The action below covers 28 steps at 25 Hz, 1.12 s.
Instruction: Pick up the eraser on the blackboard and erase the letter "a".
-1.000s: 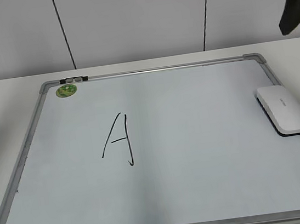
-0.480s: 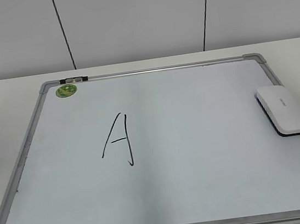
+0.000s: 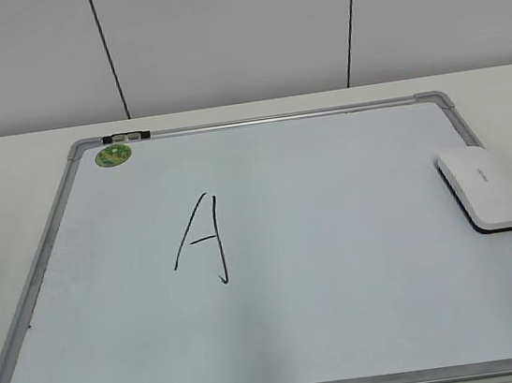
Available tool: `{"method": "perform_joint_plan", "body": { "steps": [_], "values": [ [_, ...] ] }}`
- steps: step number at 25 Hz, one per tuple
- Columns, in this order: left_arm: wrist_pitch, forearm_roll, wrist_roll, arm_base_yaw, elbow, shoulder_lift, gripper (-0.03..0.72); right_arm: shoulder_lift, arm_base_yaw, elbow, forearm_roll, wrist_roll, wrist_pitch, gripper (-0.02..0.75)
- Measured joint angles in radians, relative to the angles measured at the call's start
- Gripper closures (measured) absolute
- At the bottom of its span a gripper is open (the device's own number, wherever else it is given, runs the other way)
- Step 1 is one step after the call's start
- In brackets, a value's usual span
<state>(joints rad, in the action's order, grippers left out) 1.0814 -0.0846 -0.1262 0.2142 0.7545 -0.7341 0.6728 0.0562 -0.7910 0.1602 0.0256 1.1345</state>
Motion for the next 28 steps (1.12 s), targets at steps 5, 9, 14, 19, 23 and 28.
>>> {"method": "perform_joint_plan", "body": {
  "steps": [5,9,14,19,23,28],
  "values": [
    [-0.016,0.000,0.000,0.016,-0.115,0.116,0.174,-0.203,0.000,0.151,0.001,-0.004,0.004,0.202],
    [-0.016,-0.004,0.000,0.045,-0.145,0.250,0.174,-0.332,0.000,0.182,-0.011,-0.038,0.020,0.202],
    [-0.016,-0.034,-0.001,0.054,-0.170,0.381,0.174,-0.397,0.000,0.188,-0.068,-0.063,0.034,0.202],
    [0.016,-0.036,-0.001,0.077,-0.226,0.421,0.177,-0.411,0.007,0.251,-0.080,-0.067,0.034,0.202],
    [0.018,-0.036,-0.001,0.102,-0.233,0.429,0.188,-0.411,0.021,0.301,-0.090,-0.068,0.020,0.202],
    [0.014,-0.036,-0.001,0.111,-0.239,0.429,0.192,-0.411,0.021,0.303,-0.093,-0.068,0.003,0.202]
  ]
}}
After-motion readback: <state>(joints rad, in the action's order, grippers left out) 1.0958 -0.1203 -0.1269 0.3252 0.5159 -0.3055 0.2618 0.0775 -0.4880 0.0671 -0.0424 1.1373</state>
